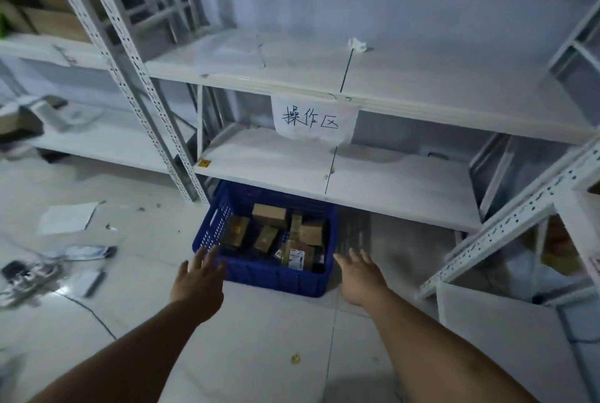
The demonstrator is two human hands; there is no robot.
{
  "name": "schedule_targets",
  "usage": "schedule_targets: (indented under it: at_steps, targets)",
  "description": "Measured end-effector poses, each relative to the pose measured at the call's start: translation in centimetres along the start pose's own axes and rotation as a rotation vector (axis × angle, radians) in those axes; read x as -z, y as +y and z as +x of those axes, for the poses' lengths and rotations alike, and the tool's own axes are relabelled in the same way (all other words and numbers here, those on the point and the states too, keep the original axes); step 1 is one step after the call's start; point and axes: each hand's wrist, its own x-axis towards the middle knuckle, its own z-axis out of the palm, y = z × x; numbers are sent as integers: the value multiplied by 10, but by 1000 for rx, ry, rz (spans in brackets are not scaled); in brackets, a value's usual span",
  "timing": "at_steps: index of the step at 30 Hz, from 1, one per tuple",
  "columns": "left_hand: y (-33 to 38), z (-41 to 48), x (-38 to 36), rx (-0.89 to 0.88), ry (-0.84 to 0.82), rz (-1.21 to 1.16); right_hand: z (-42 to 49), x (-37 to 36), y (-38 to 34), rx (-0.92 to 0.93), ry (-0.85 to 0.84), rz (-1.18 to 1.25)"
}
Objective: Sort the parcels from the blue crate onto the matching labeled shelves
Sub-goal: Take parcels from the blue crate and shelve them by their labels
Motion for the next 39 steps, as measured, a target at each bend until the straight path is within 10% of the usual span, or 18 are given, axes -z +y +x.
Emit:
schedule_targets:
  at_steps: [24,39]
  targets:
    - [-172,384,-34,221,-400,-633,366,19,-144,-168,-258,111]
    - [-111,471,-274,343,-499,-840,566,-158,-124,-214,-171,189]
